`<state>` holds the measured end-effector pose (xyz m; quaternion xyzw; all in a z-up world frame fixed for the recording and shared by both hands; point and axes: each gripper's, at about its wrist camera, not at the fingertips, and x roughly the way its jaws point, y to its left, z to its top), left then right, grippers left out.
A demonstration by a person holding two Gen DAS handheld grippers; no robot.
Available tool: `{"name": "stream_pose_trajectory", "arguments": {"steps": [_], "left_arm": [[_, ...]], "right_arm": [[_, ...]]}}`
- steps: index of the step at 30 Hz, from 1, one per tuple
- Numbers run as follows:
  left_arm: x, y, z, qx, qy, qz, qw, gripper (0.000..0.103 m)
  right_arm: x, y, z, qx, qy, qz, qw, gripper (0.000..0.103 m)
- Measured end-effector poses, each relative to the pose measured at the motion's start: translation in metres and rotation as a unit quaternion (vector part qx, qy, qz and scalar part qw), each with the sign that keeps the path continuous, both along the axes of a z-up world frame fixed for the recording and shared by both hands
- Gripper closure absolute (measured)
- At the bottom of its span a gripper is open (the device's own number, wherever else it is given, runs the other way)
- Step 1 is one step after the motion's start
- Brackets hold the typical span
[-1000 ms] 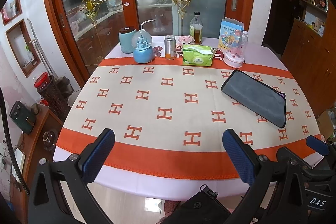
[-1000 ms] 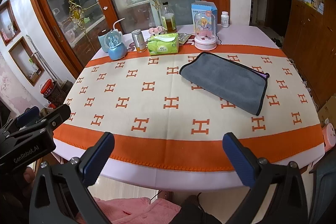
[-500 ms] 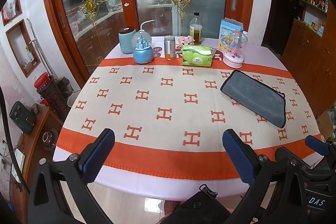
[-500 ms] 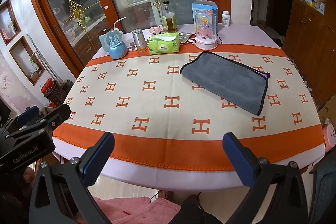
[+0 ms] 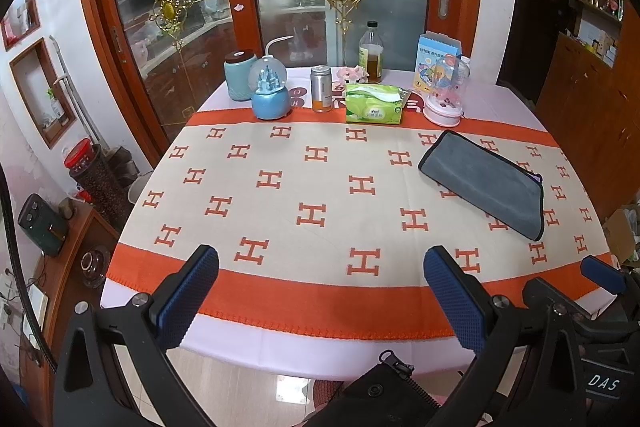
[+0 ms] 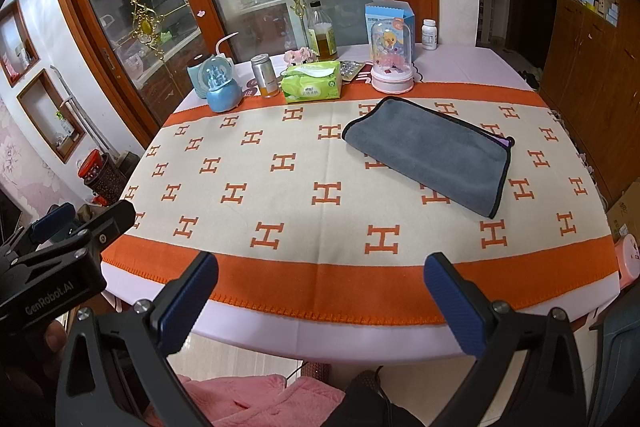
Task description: Fold towel
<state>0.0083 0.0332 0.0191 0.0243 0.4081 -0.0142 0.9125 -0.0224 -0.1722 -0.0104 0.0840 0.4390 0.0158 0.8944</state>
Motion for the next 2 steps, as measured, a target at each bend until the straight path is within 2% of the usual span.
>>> {"name": "stream_pose_trajectory", "arguments": {"steps": [2], "left_arm": [[0.0000, -0.0001, -0.0012, 0.000, 0.004, 0.001, 1.0000, 0.001]], "right_arm": [[-0.0006, 0.0009, -0.0012, 0.000, 0.001, 0.001, 1.000, 0.000]]}}
